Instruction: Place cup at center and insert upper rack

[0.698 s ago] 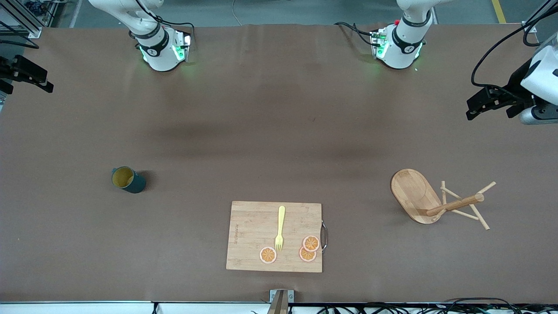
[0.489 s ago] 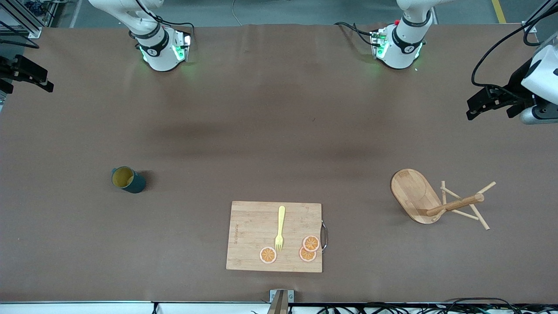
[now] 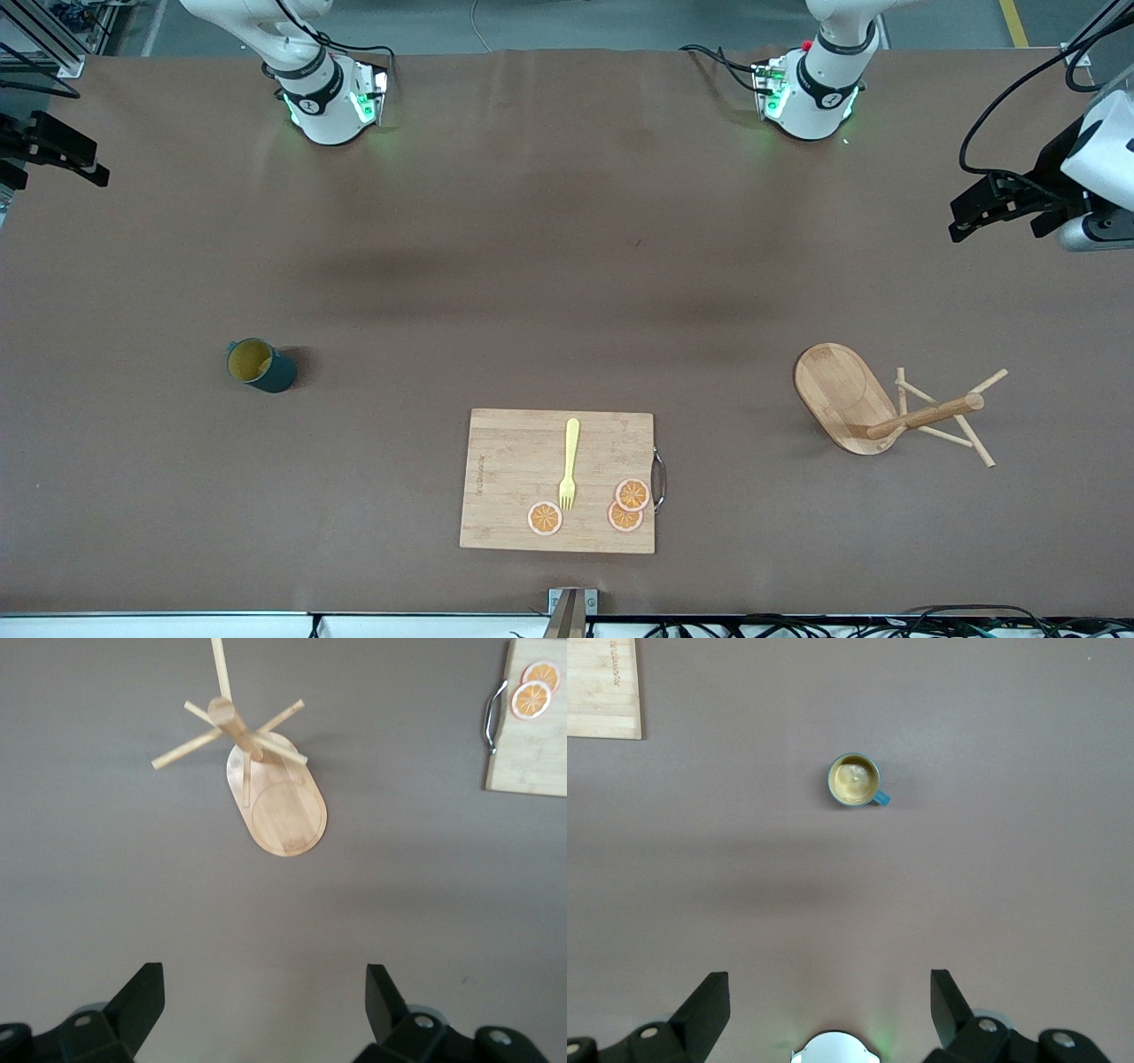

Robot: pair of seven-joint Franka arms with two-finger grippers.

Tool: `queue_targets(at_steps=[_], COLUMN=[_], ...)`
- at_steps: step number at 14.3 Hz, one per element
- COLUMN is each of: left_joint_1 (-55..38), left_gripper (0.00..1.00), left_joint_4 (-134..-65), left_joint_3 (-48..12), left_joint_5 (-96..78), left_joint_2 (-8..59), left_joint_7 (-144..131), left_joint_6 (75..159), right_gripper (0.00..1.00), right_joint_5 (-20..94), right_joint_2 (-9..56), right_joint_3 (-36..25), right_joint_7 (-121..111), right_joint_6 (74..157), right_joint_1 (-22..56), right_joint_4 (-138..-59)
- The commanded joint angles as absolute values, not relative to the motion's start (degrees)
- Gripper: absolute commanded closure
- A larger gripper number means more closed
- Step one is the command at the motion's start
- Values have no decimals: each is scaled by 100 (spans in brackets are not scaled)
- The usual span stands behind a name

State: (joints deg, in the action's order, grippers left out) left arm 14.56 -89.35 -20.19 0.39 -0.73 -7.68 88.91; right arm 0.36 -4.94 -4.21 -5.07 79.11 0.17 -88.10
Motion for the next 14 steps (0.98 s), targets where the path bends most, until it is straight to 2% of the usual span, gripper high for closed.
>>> queue_targets(at_steps=[1,12,14], left_joint_1=[1459,1503,1512], left_gripper=[0,0,0], left_joint_4=[-8903,-8947,-8947], left_joint_3=[-2039,-2030,-2022], left_joint_5=[114,114,114], left_joint_2=[-132,-158,-149], left_joint_7=[-721,-712,-712], left_joint_6=[8736,8780,8798], right_gripper=[0,0,0], right_joint_5=[26,18,18], right_joint_2=[-536,-317,-273], right_joint_3=[-378,-378,-395], right_joint_7=[-562,-501,-518], right_joint_6=[7919,7954,8172], right_joint_1=[-53,-70,-105], right_joint_4=[-8798,-8613,-8639])
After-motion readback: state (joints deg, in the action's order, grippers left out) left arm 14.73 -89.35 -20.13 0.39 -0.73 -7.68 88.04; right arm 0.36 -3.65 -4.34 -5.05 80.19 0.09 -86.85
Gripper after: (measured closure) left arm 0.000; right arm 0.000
